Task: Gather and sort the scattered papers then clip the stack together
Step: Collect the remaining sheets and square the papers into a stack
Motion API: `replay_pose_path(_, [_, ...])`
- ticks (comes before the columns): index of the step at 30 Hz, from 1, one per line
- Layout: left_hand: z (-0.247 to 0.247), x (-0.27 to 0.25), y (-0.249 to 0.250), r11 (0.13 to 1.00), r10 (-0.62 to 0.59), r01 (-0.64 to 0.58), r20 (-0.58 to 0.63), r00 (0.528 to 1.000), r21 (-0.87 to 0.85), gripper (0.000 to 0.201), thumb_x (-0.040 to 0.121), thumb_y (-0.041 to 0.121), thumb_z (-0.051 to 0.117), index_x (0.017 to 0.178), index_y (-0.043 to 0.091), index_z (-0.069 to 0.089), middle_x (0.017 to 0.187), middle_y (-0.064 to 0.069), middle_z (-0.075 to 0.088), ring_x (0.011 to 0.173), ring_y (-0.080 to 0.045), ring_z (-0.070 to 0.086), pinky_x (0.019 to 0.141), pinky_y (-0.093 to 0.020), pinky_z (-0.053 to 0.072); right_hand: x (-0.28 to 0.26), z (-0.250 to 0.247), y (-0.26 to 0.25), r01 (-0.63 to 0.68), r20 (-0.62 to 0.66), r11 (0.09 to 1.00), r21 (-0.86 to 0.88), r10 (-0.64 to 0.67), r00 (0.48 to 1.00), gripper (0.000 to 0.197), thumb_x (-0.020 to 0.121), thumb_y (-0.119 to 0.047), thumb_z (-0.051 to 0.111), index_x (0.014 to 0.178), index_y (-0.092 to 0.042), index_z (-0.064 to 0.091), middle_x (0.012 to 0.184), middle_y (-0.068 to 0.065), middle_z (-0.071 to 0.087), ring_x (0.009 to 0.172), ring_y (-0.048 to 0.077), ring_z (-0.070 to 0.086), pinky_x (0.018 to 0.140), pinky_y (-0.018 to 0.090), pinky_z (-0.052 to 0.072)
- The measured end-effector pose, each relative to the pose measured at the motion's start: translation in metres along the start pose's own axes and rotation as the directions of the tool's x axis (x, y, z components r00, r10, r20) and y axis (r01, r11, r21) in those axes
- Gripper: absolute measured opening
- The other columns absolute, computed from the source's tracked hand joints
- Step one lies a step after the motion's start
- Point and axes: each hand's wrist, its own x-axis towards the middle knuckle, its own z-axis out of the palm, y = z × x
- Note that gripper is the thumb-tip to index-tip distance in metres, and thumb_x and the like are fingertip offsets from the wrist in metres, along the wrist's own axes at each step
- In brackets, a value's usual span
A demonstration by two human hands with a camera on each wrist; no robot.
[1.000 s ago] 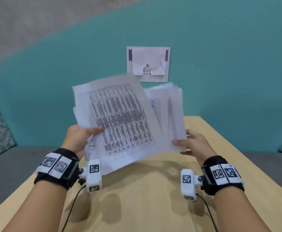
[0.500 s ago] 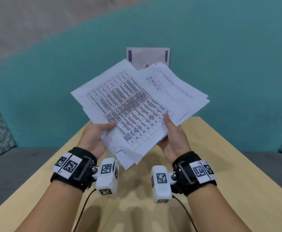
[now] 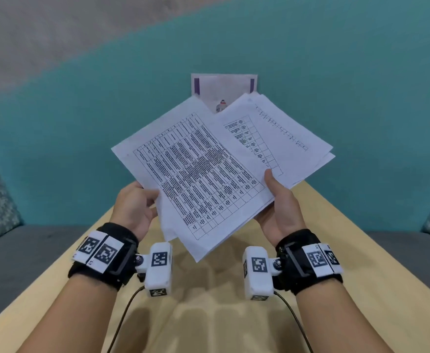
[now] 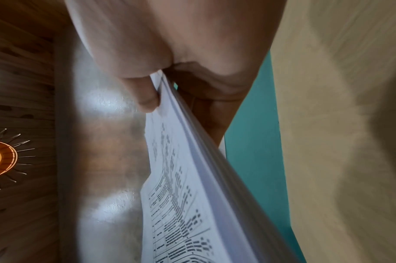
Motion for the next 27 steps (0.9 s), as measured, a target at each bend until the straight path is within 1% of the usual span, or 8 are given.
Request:
replay_pose_path(3, [-0.002, 0.002, -0.001, 0.993, 0.069, -0.063, -0.056, 0.996, 0.098, 0.047, 0.098, -0.016, 0.039, 0.098, 0.017, 0.073, 0.1, 0.0, 0.078, 0.079, -0.013, 0.074, 0.061, -0.027, 0.06, -0.002, 0.002, -0.003, 0.0, 0.036, 1.0, 0.017, -0.001, 0.999, 0.037, 0.1, -0.036, 0.057, 0.132, -0.018, 0.065, 0.122, 0.006, 0.074, 0.115, 0.027, 0.069, 0.102, 0.05, 0.052])
replay_pose_path(5, [-0.005, 0.003, -0.001, 0.991, 0.093, -0.085, -0.08, 0.992, 0.108, 0.044, 0.098, -0.013, 0.043, 0.1, 0.017, 0.075, 0.101, 0.001, 0.078, 0.074, -0.01, 0.074, 0.058, -0.024, 0.059, -0.004, 0.005, -0.004, 0.004, 0.049, 1.0, 0.004, -0.004, 0.999, 0.037, 0.1, -0.037, 0.058, 0.13, -0.018, 0.065, 0.121, 0.006, 0.074, 0.114, 0.028, 0.069, 0.1, 0.05, 0.053])
replay_pose_path(9, [-0.01, 0.004, 0.001, 0.986, 0.15, -0.138, -0.13, 0.98, 0.093, 0.023, 0.096, 0.003, 0.067, 0.109, 0.02, 0.075, 0.102, 0.006, 0.079, 0.084, -0.015, 0.074, 0.064, -0.029, 0.058, -0.005, 0.009, -0.002, 0.014, 0.062, 0.999, -0.044, -0.011, 0.998, 0.039, 0.097, -0.038, 0.061, 0.129, -0.016, 0.065, 0.118, 0.007, 0.075, 0.11, 0.027, 0.072, 0.09, 0.046, 0.058])
replay_pose_path(11, [-0.012, 0.005, 0.0, 0.977, 0.199, -0.181, -0.191, 0.961, 0.109, 0.024, 0.09, -0.002, 0.074, 0.104, 0.018, 0.076, 0.1, 0.003, 0.08, 0.084, -0.018, 0.075, 0.065, -0.029, 0.06, -0.005, 0.01, -0.001, 0.019, 0.061, 0.997, -0.076, -0.014, 0.998, 0.04, 0.096, -0.039, 0.063, 0.128, -0.015, 0.065, 0.116, 0.007, 0.076, 0.107, 0.026, 0.073, 0.087, 0.044, 0.059])
replay_pose_path(13, [-0.014, 0.008, -0.001, 0.971, 0.231, -0.208, -0.25, 0.94, 0.118, 0.029, 0.087, -0.007, 0.073, 0.104, 0.015, 0.076, 0.099, -0.001, 0.079, 0.085, -0.02, 0.075, 0.07, -0.03, 0.062, -0.003, 0.009, 0.0, 0.026, 0.052, 0.994, -0.105, -0.021, 0.998, 0.041, 0.094, -0.038, 0.064, 0.128, -0.014, 0.065, 0.115, 0.006, 0.076, 0.107, 0.026, 0.073, 0.086, 0.043, 0.06])
replay_pose_path(18, [-0.017, 0.014, -0.001, 0.97, 0.236, -0.206, -0.296, 0.926, 0.13, 0.03, 0.092, -0.005, 0.069, 0.114, 0.016, 0.076, 0.1, -0.003, 0.077, 0.097, -0.025, 0.074, 0.095, -0.043, 0.06, -0.002, 0.007, -0.001, 0.029, 0.072, 0.99, -0.135, -0.02, 0.997, 0.04, 0.095, -0.037, 0.064, 0.128, -0.015, 0.065, 0.117, 0.006, 0.076, 0.108, 0.025, 0.072, 0.083, 0.041, 0.061])
replay_pose_path(23, [-0.022, 0.022, -0.005, 0.977, 0.21, -0.182, -0.33, 0.92, 0.113, 0.037, 0.093, -0.005, 0.066, 0.121, 0.018, 0.058, 0.103, 0.0, 0.074, 0.098, -0.023, 0.073, 0.096, -0.046, 0.06, -0.002, 0.006, -0.001, -0.002, 0.068, 0.991, -0.132, 0.011, 0.998, 0.038, 0.096, -0.04, 0.062, 0.124, -0.015, 0.067, 0.115, 0.005, 0.076, 0.107, 0.024, 0.073, 0.09, 0.044, 0.058])
replay_pose_path(27, [-0.021, 0.022, -0.006, 0.986, 0.162, -0.145, -0.249, 0.955, 0.086, 0.029, 0.099, -0.008, 0.055, 0.113, 0.014, 0.067, 0.115, -0.006, 0.074, 0.099, -0.024, 0.071, 0.091, -0.043, 0.059, -0.002, 0.002, -0.004, -0.053, 0.071, 0.994, -0.098, 0.06, 0.996, 0.038, 0.098, -0.04, 0.06, 0.126, -0.015, 0.067, 0.118, 0.006, 0.075, 0.111, 0.025, 0.071, 0.095, 0.045, 0.055])
